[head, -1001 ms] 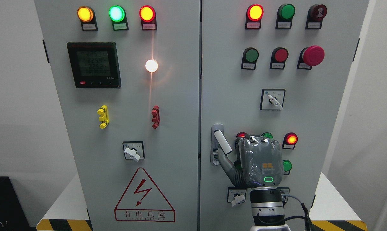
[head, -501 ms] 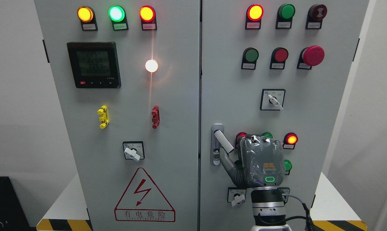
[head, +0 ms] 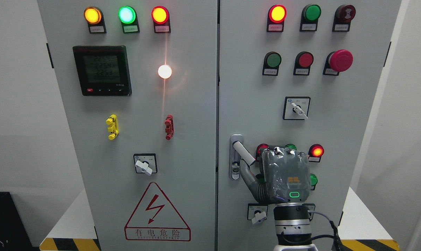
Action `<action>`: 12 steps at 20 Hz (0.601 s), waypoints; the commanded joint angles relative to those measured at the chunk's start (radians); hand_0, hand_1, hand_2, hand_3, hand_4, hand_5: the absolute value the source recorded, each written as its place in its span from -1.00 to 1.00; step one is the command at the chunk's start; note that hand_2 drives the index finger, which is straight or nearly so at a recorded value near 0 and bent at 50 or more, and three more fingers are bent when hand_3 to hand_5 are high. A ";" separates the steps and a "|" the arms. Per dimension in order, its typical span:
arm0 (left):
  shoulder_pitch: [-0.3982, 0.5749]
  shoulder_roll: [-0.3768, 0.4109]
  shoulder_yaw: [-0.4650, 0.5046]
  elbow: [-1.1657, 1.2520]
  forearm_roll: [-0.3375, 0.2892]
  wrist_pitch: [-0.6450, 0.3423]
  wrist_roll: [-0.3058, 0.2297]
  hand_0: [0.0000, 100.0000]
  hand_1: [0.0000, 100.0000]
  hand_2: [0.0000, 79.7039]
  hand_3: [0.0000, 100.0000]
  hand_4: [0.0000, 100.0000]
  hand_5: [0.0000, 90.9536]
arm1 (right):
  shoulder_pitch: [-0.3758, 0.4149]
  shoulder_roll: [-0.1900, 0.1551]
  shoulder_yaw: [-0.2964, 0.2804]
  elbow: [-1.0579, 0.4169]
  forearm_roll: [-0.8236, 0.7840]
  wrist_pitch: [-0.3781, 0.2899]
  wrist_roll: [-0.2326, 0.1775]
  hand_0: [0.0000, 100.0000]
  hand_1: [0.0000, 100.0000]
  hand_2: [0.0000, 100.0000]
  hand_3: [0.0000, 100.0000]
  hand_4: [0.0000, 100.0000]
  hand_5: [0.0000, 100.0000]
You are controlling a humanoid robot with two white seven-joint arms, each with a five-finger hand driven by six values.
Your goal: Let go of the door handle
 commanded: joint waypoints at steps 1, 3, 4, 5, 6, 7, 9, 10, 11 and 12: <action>0.009 0.000 0.000 0.000 0.000 0.000 0.000 -0.76 0.11 -1.00 -1.00 -1.00 -1.00 | 0.000 0.000 -0.001 -0.003 0.000 -0.001 0.001 -0.10 -0.12 0.87 1.00 1.00 1.00; 0.009 0.000 0.000 0.000 0.000 0.000 0.000 -0.76 0.11 -1.00 -1.00 -1.00 -1.00 | 0.000 0.000 -0.001 -0.004 0.000 -0.001 0.001 -0.10 -0.12 0.87 1.00 1.00 1.00; 0.008 0.000 0.000 0.000 0.000 0.000 0.000 -0.76 0.11 -1.00 -1.00 -1.00 -1.00 | 0.000 0.000 -0.001 -0.006 0.000 -0.001 0.001 -0.10 -0.12 0.87 1.00 1.00 1.00; 0.009 0.000 0.000 0.000 0.000 0.000 0.000 -0.76 0.11 -1.00 -1.00 -1.00 -1.00 | 0.000 0.000 -0.001 -0.006 0.000 -0.001 0.001 -0.10 -0.12 0.87 1.00 1.00 1.00; 0.009 0.000 0.000 0.000 0.000 0.000 0.000 -0.76 0.11 -1.00 -1.00 -1.00 -1.00 | 0.000 0.000 -0.002 -0.006 0.000 -0.001 0.001 -0.10 -0.12 0.87 1.00 1.00 1.00; 0.009 0.000 0.000 0.000 0.000 0.000 0.000 -0.76 0.11 -1.00 -1.00 -1.00 -1.00 | 0.000 0.000 -0.002 -0.006 0.000 -0.001 0.001 -0.10 -0.12 0.87 1.00 1.00 1.00; 0.008 0.000 0.000 0.000 0.000 0.000 0.000 -0.76 0.11 -1.00 -1.00 -1.00 -1.00 | 0.000 0.000 -0.002 -0.012 0.000 -0.001 0.001 -0.10 -0.12 0.87 1.00 1.00 1.00; 0.009 0.000 0.000 0.000 0.000 0.000 0.000 -0.76 0.11 -1.00 -1.00 -1.00 -1.00 | 0.000 0.000 -0.007 -0.012 0.000 -0.001 0.001 -0.10 -0.12 0.87 1.00 1.00 1.00; 0.009 0.000 0.000 0.000 0.000 0.000 0.000 -0.76 0.11 -1.00 -1.00 -1.00 -1.00 | 0.002 0.000 -0.007 -0.012 0.000 -0.001 0.001 -0.10 -0.12 0.87 1.00 1.00 1.00; 0.009 0.001 0.000 0.000 0.000 0.000 0.000 -0.76 0.11 -1.00 -1.00 -1.00 -1.00 | 0.000 0.000 -0.007 -0.012 0.000 -0.001 0.001 -0.10 -0.12 0.87 1.00 1.00 1.00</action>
